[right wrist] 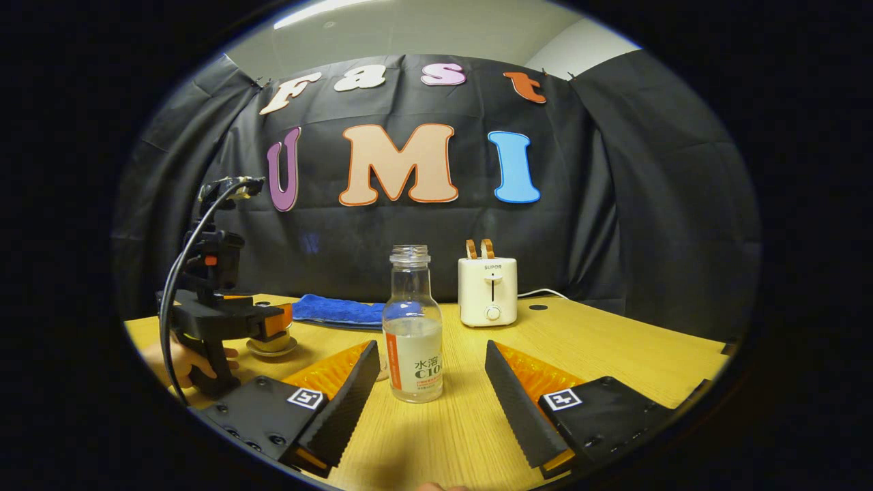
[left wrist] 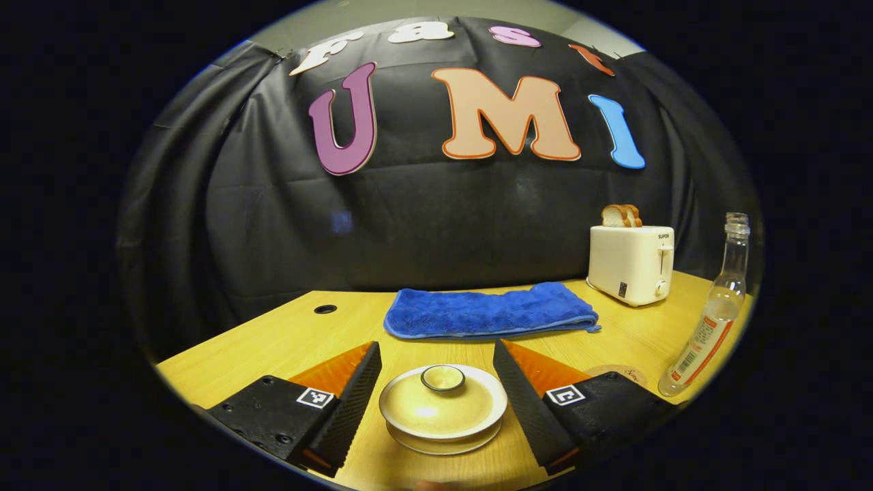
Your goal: Open the teacup lid with one hand, grasp the water bottle and pour water into the teacup with the other hand; after pouring, place the water bottle on the coaster and then close the teacup lid.
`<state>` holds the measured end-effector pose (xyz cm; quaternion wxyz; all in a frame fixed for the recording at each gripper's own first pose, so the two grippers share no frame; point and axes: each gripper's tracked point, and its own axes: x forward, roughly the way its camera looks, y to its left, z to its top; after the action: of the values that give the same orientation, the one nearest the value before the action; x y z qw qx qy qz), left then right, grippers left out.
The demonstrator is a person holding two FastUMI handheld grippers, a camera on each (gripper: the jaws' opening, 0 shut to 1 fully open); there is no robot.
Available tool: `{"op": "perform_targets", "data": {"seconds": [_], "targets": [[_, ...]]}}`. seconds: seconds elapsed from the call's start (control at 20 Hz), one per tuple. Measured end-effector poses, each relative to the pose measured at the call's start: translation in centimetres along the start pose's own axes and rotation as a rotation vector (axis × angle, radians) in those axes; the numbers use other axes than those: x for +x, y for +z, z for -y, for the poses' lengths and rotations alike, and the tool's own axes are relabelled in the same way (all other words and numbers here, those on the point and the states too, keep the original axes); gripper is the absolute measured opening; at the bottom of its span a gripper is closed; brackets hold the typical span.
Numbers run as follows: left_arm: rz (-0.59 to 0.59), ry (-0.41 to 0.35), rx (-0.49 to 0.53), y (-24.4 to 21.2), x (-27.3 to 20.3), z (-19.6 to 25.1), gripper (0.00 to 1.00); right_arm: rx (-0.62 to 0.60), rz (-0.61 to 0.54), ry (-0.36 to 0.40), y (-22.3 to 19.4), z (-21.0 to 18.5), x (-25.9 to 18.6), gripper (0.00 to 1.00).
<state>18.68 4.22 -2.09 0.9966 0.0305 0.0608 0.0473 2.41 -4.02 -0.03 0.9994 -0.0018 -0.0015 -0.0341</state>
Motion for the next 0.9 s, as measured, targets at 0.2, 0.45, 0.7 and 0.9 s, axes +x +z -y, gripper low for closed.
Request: {"op": "perform_targets", "data": {"seconds": [0.2,0.45,0.7,0.9], "targets": [[-0.006,-0.007,0.015,-0.02,0.23,0.18,0.96,0.001,-0.001,0.001,0.06,0.16,0.12,1.00],[-0.018,-0.001,0.037,-0.07,0.69,0.25,0.83,0.001,-0.001,0.002,0.15,0.25,0.05,0.97],[-0.017,-0.011,0.036,-0.20,0.80,0.34,0.52,0.001,-0.002,0.005,0.07,0.33,0.15,0.97],[-0.020,-0.019,0.033,-0.19,0.86,0.38,0.36,0.001,-0.002,-0.003,0.10,0.78,0.29,1.00]]}}
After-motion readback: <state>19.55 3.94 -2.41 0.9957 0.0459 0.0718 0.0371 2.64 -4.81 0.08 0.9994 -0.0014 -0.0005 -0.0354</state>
